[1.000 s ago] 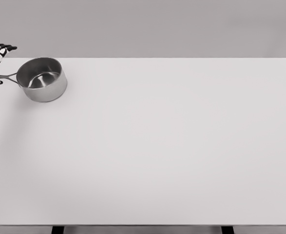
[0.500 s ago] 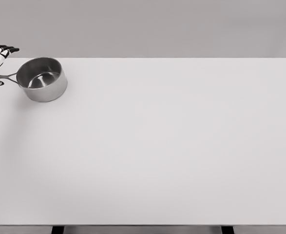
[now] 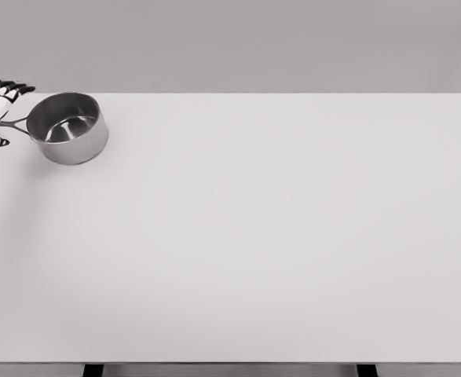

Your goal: Rotate pot handle

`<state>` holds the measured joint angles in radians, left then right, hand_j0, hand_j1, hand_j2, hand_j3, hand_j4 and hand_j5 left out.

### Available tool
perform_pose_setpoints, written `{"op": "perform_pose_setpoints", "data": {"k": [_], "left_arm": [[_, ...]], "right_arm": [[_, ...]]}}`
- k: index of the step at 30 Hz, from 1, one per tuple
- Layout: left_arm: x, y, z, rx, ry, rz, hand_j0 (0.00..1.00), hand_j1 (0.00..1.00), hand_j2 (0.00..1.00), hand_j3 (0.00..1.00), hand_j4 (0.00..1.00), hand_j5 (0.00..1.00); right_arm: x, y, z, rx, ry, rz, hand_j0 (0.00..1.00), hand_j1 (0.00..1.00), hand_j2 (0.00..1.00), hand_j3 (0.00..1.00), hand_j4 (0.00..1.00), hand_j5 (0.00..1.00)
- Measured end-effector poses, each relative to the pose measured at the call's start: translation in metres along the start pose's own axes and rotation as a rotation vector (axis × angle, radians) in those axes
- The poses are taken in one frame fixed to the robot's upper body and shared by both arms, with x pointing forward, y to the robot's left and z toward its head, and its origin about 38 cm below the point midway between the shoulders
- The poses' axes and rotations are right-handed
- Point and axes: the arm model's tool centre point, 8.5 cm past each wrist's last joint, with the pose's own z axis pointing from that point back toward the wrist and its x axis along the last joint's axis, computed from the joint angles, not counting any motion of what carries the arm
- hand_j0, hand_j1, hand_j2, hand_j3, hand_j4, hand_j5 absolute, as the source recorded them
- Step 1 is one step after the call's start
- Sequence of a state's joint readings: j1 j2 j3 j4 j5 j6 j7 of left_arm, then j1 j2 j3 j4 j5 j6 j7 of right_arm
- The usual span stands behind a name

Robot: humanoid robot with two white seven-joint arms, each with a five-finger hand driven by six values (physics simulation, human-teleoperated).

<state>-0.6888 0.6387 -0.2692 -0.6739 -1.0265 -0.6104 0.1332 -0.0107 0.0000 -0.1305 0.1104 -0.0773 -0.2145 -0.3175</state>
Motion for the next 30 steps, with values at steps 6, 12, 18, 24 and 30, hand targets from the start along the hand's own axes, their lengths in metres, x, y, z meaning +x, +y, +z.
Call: {"op": "perform_pose_setpoints", "data": {"k": [6,12,18,24,30], "left_arm": [[0.005,0.000,0.017,0.021,-0.041,-0.022,1.00,1.00,1.00,1.00,1.00,1.00],[0.026,0.015,0.047,0.089,-0.147,-0.017,1.00,1.00,1.00,1.00,1.00,1.00],[0.091,0.102,0.060,0.313,-0.400,-0.032,1.00,1.00,1.00,1.00,1.00,1.00],[0.131,0.104,0.070,0.336,-0.517,-0.004,1.00,1.00,1.00,1.00,1.00,1.00],[0.141,0.103,0.070,0.344,-0.541,0.005,1.00,1.00,1.00,1.00,1.00,1.00]], "right_arm": [[0.000,0.000,0.000,0.000,0.000,0.000,1.00,1.00,1.00,1.00,1.00,1.00],[0.000,0.000,0.000,0.000,0.000,0.000,1.00,1.00,1.00,1.00,1.00,1.00],[0.000,0.000,0.000,0.000,0.000,0.000,1.00,1.00,1.00,1.00,1.00,1.00],[0.000,0.000,0.000,0.000,0.000,0.000,1.00,1.00,1.00,1.00,1.00,1.00],[0.000,0.000,0.000,0.000,0.000,0.000,1.00,1.00,1.00,1.00,1.00,1.00]]}}
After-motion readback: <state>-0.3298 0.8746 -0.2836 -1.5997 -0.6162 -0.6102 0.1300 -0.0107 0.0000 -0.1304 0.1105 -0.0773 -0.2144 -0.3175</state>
